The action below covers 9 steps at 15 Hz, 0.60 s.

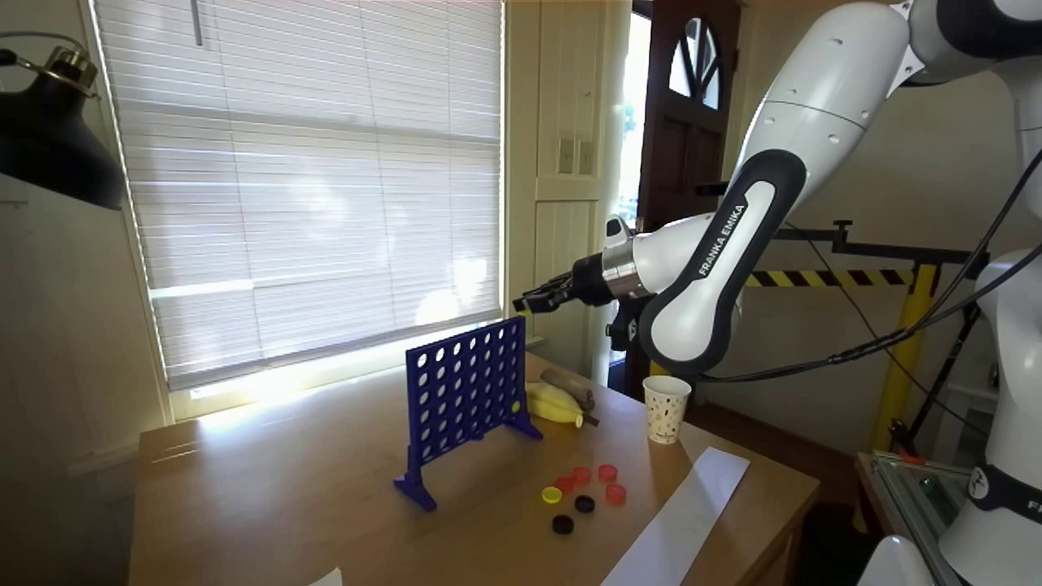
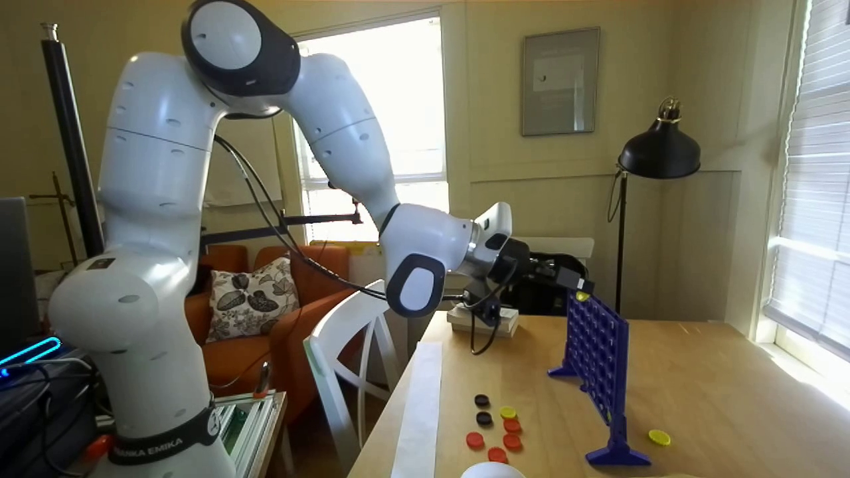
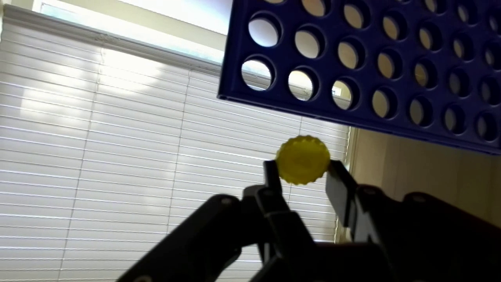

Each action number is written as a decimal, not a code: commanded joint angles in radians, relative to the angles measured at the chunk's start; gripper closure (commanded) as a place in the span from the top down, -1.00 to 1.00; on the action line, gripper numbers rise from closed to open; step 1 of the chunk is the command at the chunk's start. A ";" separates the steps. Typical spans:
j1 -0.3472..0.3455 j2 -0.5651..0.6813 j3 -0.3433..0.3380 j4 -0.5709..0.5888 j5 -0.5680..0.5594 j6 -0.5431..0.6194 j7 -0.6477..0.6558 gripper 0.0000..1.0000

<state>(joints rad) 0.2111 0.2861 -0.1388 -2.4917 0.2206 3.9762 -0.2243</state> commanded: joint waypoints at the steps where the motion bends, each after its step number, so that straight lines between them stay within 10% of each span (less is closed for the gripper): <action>1: -0.035 0.029 0.030 0.033 0.027 0.024 -0.033 -0.80; 9: -0.054 0.080 0.042 0.079 -0.003 0.063 -0.020 -0.80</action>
<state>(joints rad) 0.1807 0.3238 -0.1204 -2.4472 0.2207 3.9913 -0.2321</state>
